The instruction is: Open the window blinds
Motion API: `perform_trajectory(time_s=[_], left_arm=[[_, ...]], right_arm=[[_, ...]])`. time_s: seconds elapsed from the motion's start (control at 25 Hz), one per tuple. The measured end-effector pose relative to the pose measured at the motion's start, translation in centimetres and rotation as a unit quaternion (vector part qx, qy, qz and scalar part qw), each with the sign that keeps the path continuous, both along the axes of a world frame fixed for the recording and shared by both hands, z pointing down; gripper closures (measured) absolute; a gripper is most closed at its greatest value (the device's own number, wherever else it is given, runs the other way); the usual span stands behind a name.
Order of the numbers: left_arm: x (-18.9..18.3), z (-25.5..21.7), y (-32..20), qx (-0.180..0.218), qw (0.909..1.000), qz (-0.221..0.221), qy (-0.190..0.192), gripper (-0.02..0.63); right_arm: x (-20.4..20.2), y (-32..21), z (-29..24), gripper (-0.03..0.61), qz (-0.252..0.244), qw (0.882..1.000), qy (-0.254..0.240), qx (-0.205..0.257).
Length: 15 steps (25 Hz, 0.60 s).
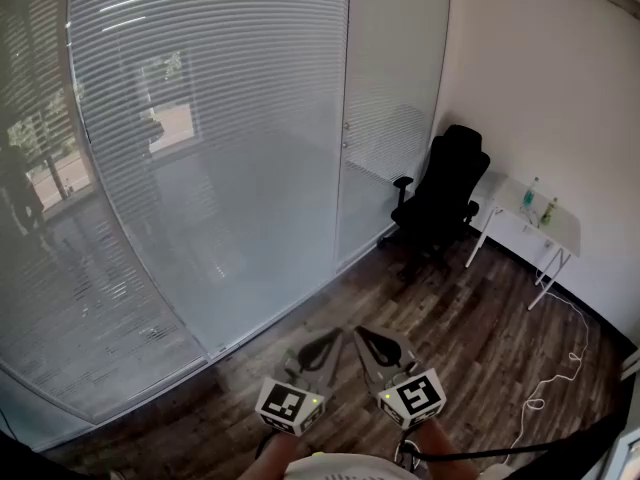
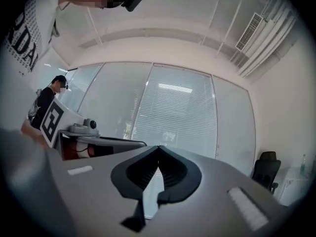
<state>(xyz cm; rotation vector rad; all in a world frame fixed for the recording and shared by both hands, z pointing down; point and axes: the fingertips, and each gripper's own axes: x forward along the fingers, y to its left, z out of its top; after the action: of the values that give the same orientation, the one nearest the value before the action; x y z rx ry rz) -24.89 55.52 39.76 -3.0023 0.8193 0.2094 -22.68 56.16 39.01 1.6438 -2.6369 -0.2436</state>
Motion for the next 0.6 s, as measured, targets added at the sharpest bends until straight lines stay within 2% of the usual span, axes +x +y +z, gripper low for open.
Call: perform_trajectory(time_s=[0.6], left_arm=[[-0.6,0.7,-1.4,-0.003,1.0000,0.004,0.002,0.621]], right_arm=[[-0.8,-1.6,1.0,0.569,0.001,1.000,0.006,-0.011]])
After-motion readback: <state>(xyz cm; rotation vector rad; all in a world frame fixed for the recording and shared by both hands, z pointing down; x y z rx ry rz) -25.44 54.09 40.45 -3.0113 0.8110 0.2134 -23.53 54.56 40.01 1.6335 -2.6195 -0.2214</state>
